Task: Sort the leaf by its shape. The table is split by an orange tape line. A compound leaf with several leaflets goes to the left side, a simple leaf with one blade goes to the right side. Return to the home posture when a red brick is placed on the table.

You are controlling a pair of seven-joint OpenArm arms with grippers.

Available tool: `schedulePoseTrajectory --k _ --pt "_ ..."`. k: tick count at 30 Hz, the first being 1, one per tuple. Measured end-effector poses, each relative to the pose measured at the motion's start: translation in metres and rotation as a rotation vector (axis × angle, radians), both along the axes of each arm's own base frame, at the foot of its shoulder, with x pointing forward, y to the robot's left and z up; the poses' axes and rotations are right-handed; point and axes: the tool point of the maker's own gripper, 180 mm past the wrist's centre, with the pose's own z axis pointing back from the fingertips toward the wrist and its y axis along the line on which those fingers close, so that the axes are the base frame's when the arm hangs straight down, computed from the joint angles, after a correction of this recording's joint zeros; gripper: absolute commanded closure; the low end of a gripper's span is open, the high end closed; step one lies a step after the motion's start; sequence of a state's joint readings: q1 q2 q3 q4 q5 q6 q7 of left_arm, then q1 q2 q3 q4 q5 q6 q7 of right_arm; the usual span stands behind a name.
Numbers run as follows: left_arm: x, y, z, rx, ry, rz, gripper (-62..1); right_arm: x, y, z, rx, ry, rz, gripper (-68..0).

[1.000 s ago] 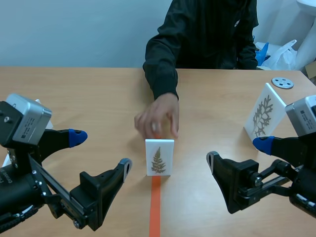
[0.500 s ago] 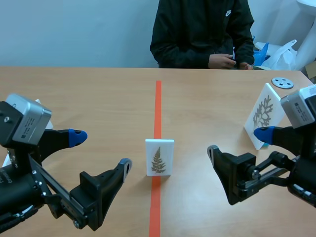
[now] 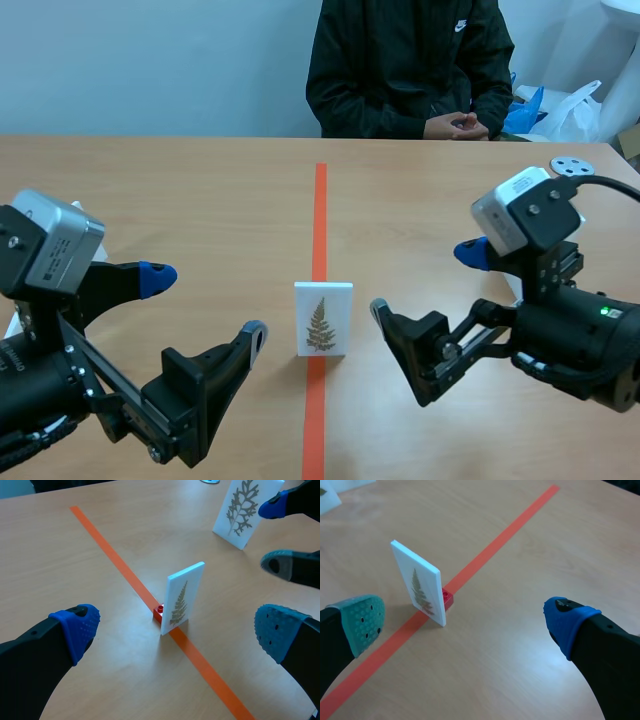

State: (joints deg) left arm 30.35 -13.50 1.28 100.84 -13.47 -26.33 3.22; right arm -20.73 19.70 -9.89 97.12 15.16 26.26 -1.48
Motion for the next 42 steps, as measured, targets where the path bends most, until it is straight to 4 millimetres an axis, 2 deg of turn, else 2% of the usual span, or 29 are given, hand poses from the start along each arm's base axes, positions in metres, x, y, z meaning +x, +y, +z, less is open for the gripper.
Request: schedulePoseTrajectory --k 18,24,29,32,36,40,42 --pt "0.0 0.0 0.0 0.0 0.0 0.0 -62.3 0.028 0.053 -0.067 -0.019 0.037 0.162 -67.9" --pt "0.0 0.0 0.0 0.0 0.0 0.0 -62.3 0.029 0.078 -0.077 -0.021 0.046 0.212 -67.9" --pt "0.0 0.0 0.0 0.0 0.0 0.0 -62.3 0.017 0.099 -0.087 -0.024 0.065 0.266 -67.9" --pt "0.0 0.0 0.0 0.0 0.0 0.0 -62.3 0.011 0.102 -0.095 -0.036 0.081 0.28 -60.4" --pt "0.0 0.0 0.0 0.0 0.0 0.0 -62.3 0.01 0.099 -0.099 -0.047 0.083 0.259 -54.6" --pt "0.0 0.0 0.0 0.0 0.0 0.0 -62.3 0.011 0.099 -0.098 -0.044 0.079 0.257 -42.3" --pt "0.0 0.0 0.0 0.0 0.0 0.0 -62.3 0.011 0.099 -0.098 -0.043 0.078 0.258 -40.3"
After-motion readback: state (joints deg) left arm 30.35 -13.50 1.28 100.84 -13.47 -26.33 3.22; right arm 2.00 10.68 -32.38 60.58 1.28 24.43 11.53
